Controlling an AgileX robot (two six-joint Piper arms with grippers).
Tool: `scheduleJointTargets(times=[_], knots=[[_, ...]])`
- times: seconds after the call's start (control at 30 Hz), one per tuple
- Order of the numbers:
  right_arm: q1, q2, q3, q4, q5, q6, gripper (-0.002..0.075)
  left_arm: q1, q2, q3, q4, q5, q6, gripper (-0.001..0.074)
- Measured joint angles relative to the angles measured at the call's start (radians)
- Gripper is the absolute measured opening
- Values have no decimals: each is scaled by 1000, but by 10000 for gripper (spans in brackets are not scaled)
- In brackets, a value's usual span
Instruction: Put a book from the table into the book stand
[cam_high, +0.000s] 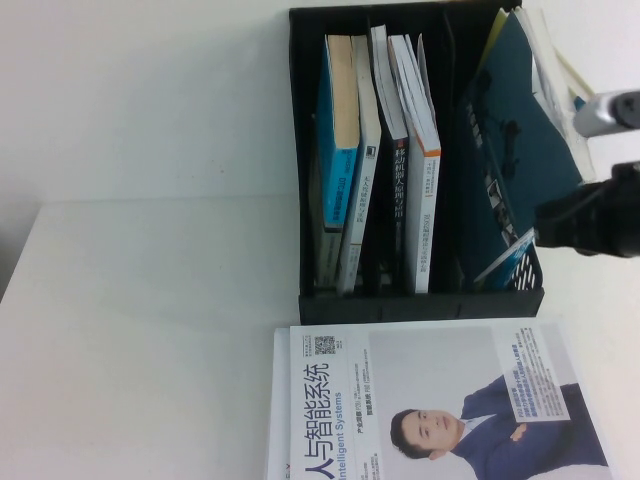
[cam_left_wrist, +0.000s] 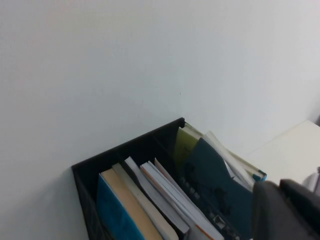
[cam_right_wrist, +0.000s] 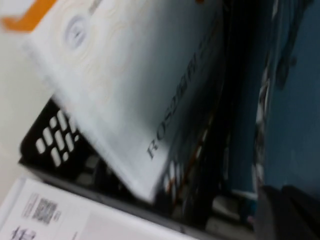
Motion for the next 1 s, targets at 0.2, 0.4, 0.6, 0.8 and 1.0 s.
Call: scheduleJointTargets(times=[0.2, 0.4, 0.6, 0.8, 1.0], knots=[[0, 183, -228, 6, 36, -69, -5, 0, -58, -3, 31, 64, 0, 1], [0, 251, -380, 6, 126, -90, -5, 1, -72, 52, 65, 73, -11, 0], [0, 96, -335, 6, 113, -123, -5, 1, -61, 125, 79, 73, -19, -1], [0, -103, -188, 19, 54, -111, -5, 1, -57, 132, 81, 36, -21, -1], [0, -139, 15, 23, 14, -93, -5, 1, -57, 132, 83, 36, -21, -1]])
